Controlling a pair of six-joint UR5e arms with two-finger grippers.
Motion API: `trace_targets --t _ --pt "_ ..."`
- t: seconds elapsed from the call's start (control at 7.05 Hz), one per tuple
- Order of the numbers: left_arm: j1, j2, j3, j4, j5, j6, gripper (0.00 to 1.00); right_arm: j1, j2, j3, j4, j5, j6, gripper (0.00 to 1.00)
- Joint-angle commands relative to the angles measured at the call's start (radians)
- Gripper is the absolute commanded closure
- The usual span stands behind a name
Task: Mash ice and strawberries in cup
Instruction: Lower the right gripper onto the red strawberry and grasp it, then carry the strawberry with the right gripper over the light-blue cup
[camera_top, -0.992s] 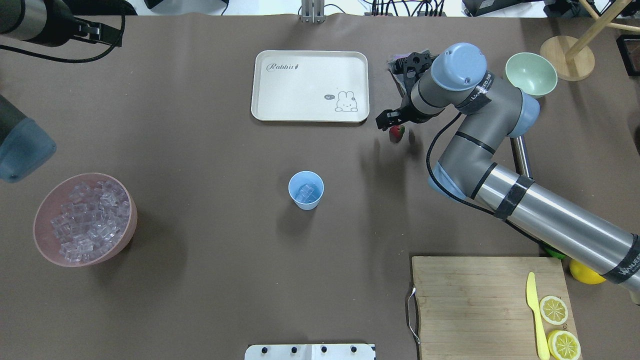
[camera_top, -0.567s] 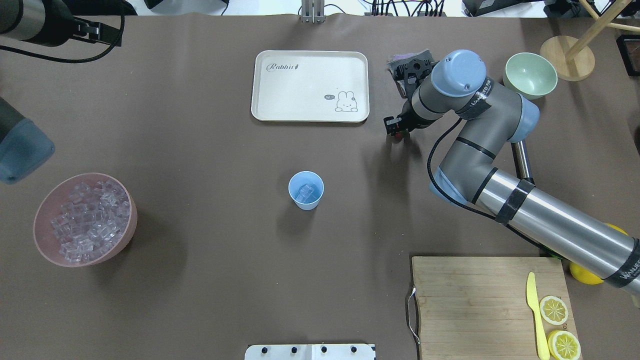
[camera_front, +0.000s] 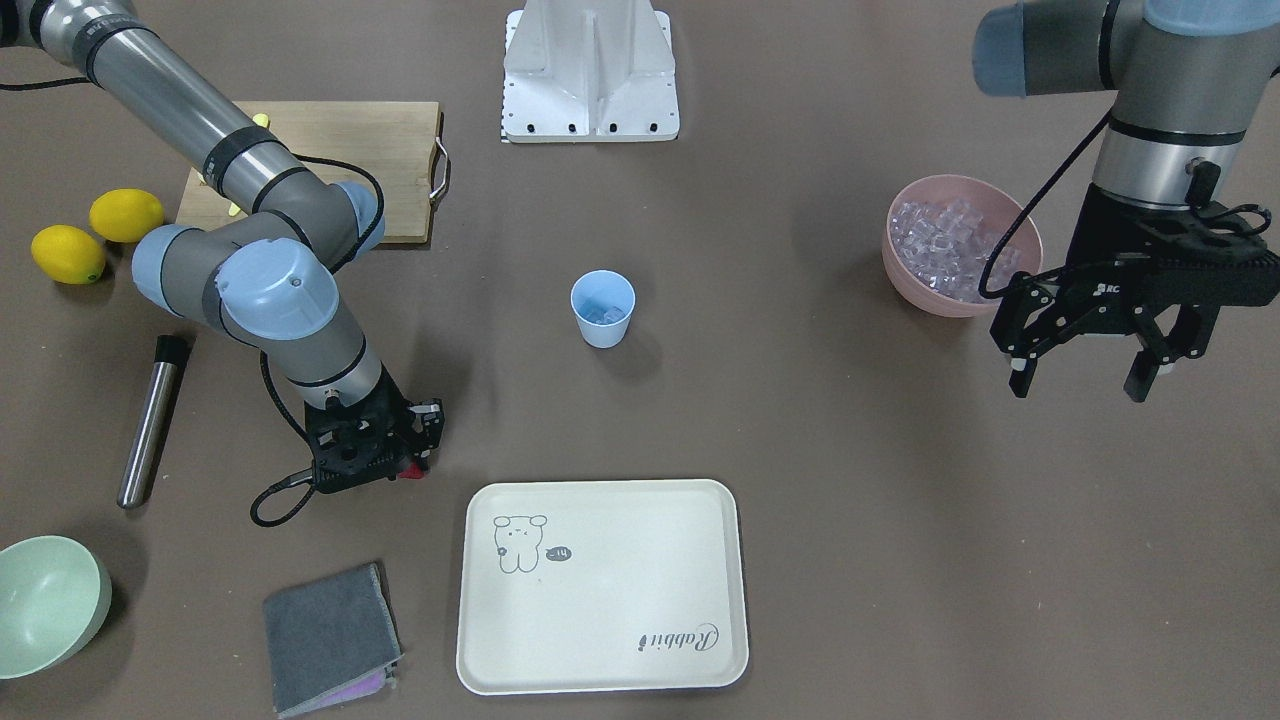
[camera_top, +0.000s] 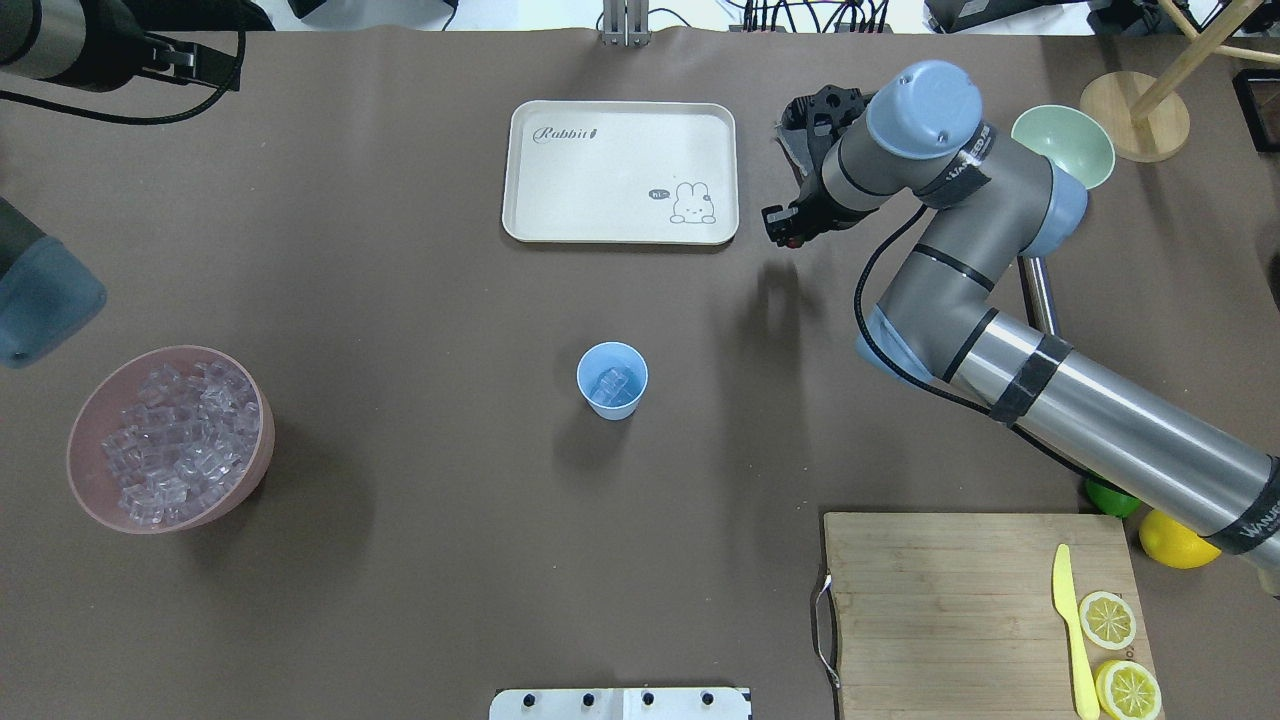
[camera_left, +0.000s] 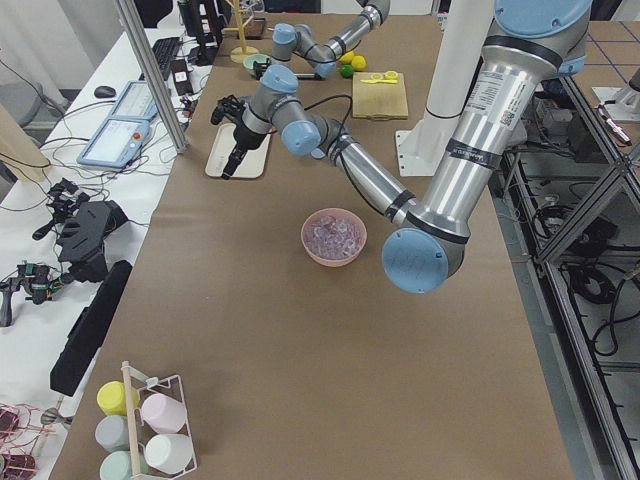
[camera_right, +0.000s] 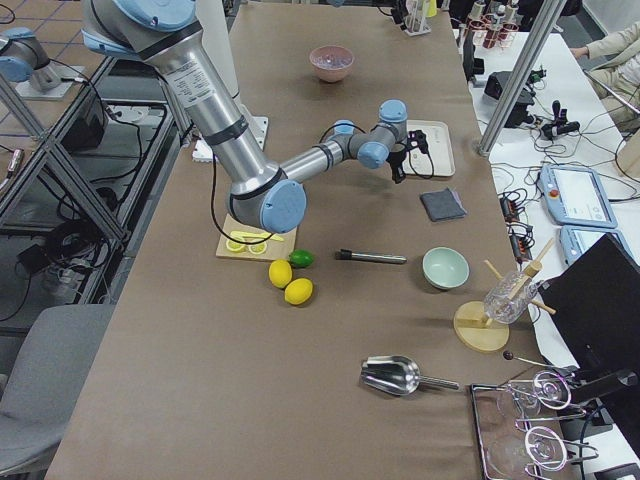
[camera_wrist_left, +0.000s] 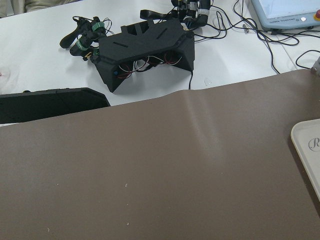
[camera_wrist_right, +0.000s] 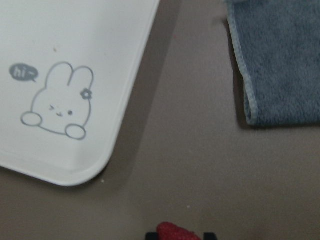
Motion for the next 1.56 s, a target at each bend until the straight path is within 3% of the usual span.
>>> trace_targets --t 0.0,0.28,0.43,0.57,1.42 --pt "-0.018 0.014 0.006 0.001 -0.001 0.001 0.02 0.028 0.062 0.152 -0.172 0.058 0.002 1.00" --pt "-0.022 0.042 0.004 0.001 0.000 0.003 0.02 -0.048 0.073 0.263 -0.227 0.012 0.094 1.00" --pt "-0.022 0.071 0.009 0.001 0.002 0.003 0.02 -0.145 0.072 0.282 -0.227 -0.114 0.103 1.00" --pt "-0.022 0.086 0.019 0.001 0.000 0.003 0.02 -0.214 0.083 0.293 -0.227 -0.185 0.115 1.00" --pt "-0.025 0.111 0.029 -0.001 -0.001 0.003 0.02 -0.322 0.106 0.284 -0.227 -0.269 0.137 1.00"
